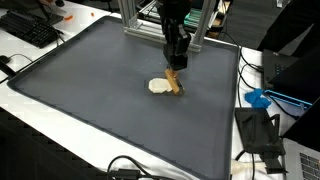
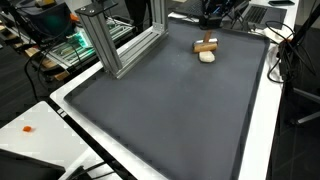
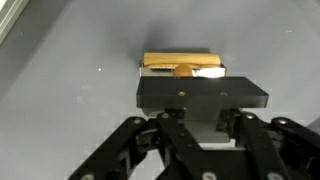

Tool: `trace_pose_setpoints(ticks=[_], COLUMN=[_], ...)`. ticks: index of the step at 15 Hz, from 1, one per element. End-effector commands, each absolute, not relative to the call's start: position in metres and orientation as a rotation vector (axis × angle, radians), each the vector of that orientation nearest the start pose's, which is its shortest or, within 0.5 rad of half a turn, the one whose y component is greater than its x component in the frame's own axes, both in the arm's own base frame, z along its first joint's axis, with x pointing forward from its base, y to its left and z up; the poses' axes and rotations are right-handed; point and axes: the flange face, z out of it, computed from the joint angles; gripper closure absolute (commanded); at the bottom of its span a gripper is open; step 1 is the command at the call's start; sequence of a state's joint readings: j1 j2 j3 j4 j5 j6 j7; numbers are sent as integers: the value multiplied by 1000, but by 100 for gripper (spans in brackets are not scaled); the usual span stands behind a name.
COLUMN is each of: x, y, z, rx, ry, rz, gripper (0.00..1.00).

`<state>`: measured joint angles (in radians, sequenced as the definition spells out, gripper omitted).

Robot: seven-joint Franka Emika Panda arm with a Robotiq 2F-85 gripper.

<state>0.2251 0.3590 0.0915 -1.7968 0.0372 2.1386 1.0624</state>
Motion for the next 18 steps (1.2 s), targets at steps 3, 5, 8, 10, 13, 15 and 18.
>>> trace_pose_setpoints(ticks=[3, 5, 8, 10, 13, 15, 18], x=[617, 619, 623, 624, 627, 629, 631], y=[190, 189, 183, 178, 172, 169, 165], z=[347, 349, 345, 343, 343, 344, 357], rx=[-2914, -2926, -2926, -2926, -2916, -2912, -2900], ry=[1181, 1183, 1193, 1210, 1231, 1242, 1240], rz=[-99, -143, -196, -215, -255, -281, -295], gripper=[78, 78, 78, 78, 78, 78, 78])
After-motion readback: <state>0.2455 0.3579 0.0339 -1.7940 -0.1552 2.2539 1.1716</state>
